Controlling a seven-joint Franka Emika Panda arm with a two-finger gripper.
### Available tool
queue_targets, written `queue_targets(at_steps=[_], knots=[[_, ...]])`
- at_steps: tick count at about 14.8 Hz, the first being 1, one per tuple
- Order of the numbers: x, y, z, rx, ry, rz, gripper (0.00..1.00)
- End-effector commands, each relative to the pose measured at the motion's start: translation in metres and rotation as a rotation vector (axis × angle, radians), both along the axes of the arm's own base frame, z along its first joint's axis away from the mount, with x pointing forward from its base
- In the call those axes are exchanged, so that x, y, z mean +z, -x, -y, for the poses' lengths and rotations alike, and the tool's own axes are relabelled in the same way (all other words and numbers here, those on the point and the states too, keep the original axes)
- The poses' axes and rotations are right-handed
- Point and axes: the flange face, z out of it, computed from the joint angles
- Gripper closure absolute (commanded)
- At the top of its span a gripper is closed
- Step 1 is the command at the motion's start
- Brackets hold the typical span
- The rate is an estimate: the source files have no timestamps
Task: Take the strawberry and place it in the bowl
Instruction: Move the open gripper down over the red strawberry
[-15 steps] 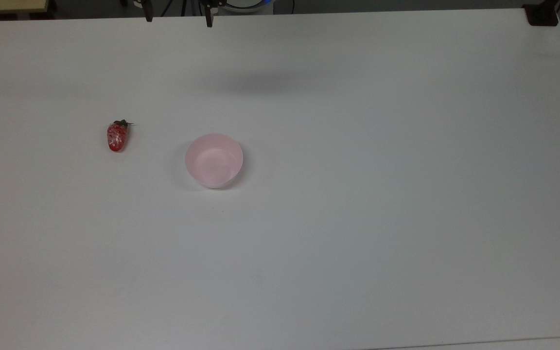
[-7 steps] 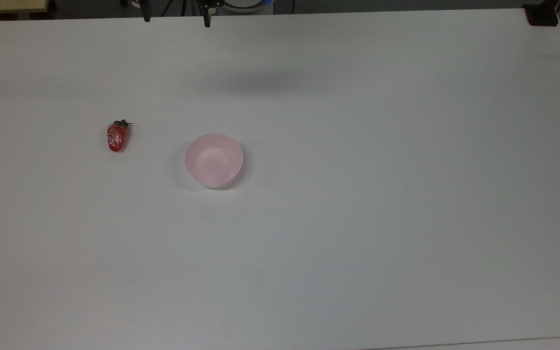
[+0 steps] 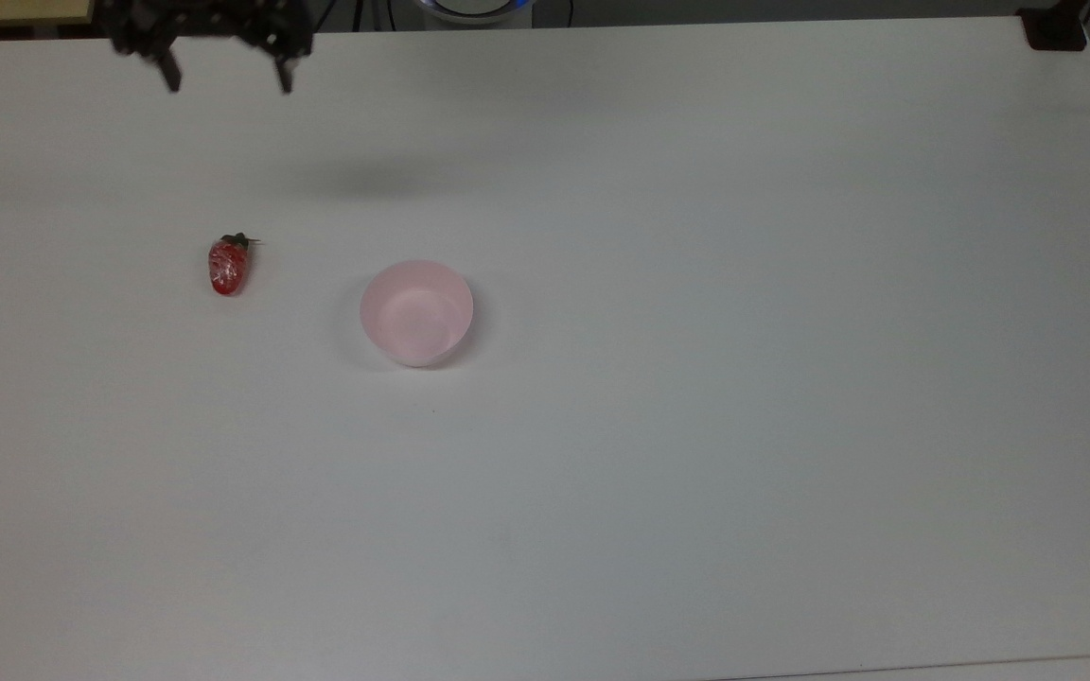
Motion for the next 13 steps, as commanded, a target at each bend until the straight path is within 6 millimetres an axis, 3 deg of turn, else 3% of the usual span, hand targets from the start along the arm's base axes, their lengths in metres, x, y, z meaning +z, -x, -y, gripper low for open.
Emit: queue_targets(at_steps=[1, 5, 7, 11, 13], knots=[[-0.065, -0.026, 0.039, -0.192, 0.03, 0.019, 0.0], [-0.162, -0.043, 0.051, -0.302, 0.046, 0.002, 0.0], [-0.193, -0.043, 0.053, -0.294, 0.062, -0.031, 0.0], [-0.224, -0.038, 0.053, -0.284, 0.081, -0.046, 0.0], [-0.229, -0.035, 0.054, -0.287, 0.08, -0.054, 0.07]])
